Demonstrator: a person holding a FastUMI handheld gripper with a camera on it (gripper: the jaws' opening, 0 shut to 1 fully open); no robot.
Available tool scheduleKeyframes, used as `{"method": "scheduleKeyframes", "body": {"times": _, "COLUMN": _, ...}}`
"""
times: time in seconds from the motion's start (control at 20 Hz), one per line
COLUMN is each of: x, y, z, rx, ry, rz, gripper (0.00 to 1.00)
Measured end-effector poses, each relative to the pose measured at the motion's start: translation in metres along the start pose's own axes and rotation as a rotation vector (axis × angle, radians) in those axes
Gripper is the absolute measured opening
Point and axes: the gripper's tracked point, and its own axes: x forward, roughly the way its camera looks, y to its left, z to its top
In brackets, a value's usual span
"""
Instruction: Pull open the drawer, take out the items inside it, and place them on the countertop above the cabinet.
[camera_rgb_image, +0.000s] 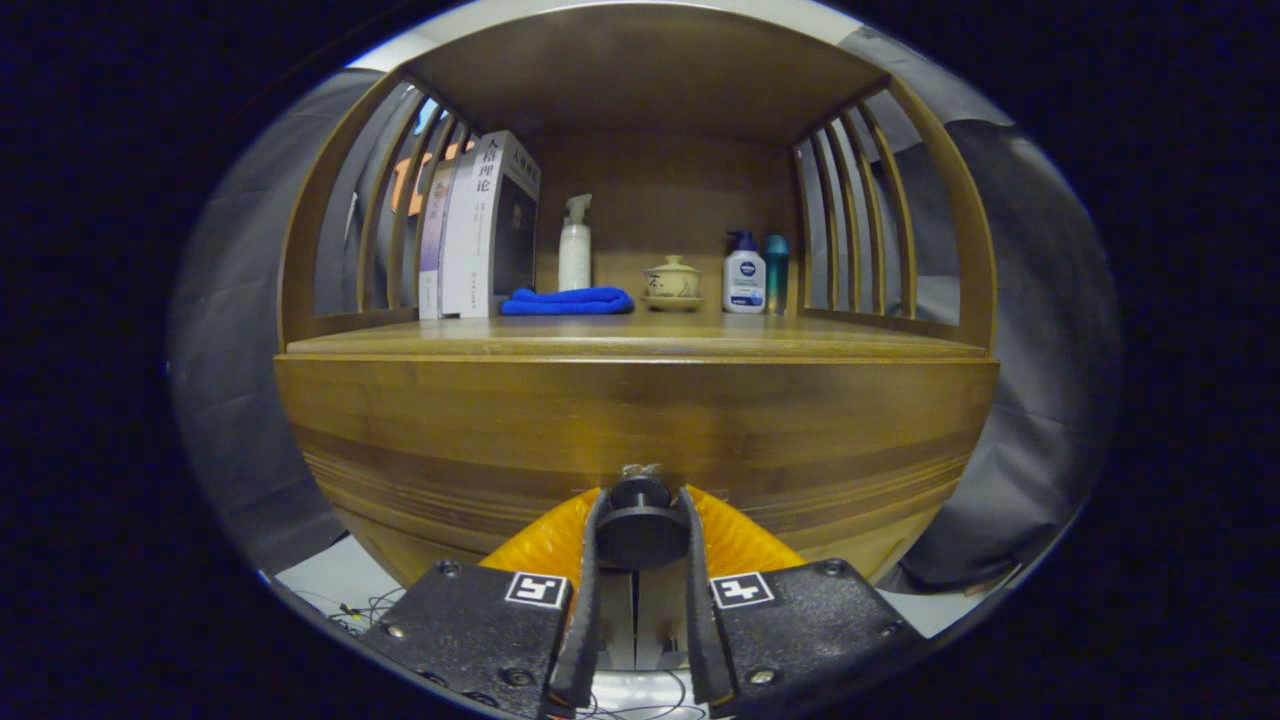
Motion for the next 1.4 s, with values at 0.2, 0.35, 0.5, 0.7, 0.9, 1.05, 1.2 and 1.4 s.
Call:
{"method": "scheduleKeyframes", "body": {"times": 0.2, "x": 0.000, "y": 0.000, "z": 0.000, "rx": 0.010, "ry": 0.007, "rz": 0.003, "gripper": 0.37}}
{"method": "scheduleKeyframes", "body": {"times": 0.35, "x": -0.001, "y": 0.000, "z": -0.001, "rx": 0.003, "ry": 0.008, "rz": 0.004, "gripper": 0.36}}
{"method": "scheduleKeyframes", "body": {"times": 0.5, "x": -0.002, "y": 0.001, "z": -0.001, "rx": 0.005, "ry": 0.012, "rz": 0.006, "gripper": 0.36}}
{"method": "scheduleKeyframes", "body": {"times": 0.7, "x": -0.012, "y": 0.003, "z": -0.004, "rx": 0.006, "ry": 0.019, "rz": 0.013, "gripper": 0.36}}
{"method": "scheduleKeyframes", "body": {"times": 0.9, "x": -0.022, "y": 0.003, "z": -0.007, "rx": -0.005, "ry": 0.019, "rz": 0.014, "gripper": 0.36}}
{"method": "scheduleKeyframes", "body": {"times": 1.05, "x": -0.035, "y": 0.005, "z": -0.010, "rx": -0.002, "ry": 0.022, "rz": 0.020, "gripper": 0.36}}
{"method": "scheduleKeyframes", "body": {"times": 1.2, "x": -0.047, "y": 0.005, "z": -0.014, "rx": 0.000, "ry": 0.024, "rz": 0.027, "gripper": 0.36}}
{"method": "scheduleKeyframes", "body": {"times": 1.4, "x": -0.063, "y": 0.006, "z": -0.018, "rx": 0.005, "ry": 0.032, "rz": 0.037, "gripper": 0.36}}
